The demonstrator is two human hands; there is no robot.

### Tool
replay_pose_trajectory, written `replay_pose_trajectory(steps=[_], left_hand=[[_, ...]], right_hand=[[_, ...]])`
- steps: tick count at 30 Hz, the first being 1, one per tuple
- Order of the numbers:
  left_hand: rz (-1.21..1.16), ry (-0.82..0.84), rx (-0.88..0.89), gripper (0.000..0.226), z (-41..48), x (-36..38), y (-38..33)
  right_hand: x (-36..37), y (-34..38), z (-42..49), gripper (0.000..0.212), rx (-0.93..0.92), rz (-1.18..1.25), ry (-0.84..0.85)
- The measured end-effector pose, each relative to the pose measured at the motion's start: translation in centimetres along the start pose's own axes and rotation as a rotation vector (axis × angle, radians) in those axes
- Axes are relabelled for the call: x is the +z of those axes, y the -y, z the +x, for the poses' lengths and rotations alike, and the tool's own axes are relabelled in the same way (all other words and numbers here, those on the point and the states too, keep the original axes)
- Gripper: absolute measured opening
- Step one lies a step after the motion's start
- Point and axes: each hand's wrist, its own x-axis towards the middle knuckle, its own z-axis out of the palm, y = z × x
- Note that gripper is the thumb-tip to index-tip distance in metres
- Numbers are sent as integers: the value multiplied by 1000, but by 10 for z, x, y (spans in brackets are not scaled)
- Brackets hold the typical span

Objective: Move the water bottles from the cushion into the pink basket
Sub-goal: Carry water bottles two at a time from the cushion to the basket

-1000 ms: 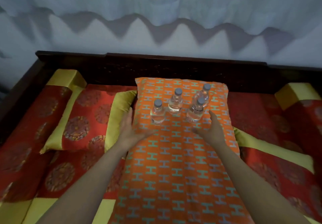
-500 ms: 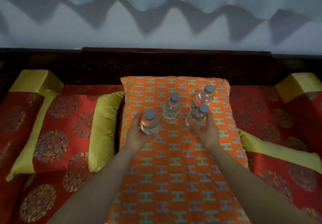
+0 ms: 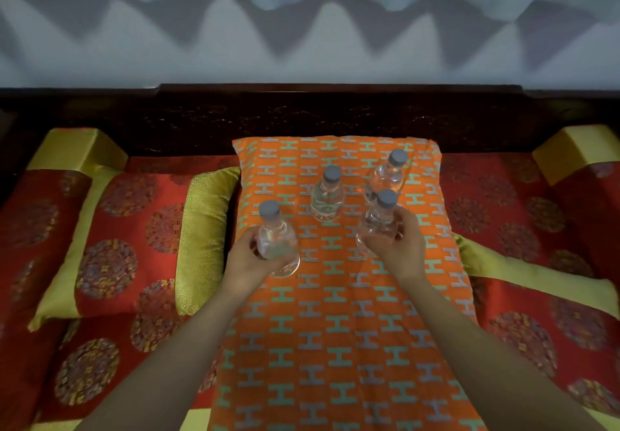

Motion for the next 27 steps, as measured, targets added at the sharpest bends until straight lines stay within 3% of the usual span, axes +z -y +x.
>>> replay_pose_trajectory(steps=[5,12,19,27], left_hand=[[-56,-44,46,45,-46,-16,-15],[-148,-79,128,43,-131,-27,-44],[-149,-37,212,46,-200,-32,-62],[-157,19,241,41,-265,-32,-59]], right_hand=[[-25,4,-34,57,-46,42,34],[-77,20,-102,64,-183,19,43],[-130,43,-167,55,-184,33,71],[-197,50,-256,46,-169,-19,-146]])
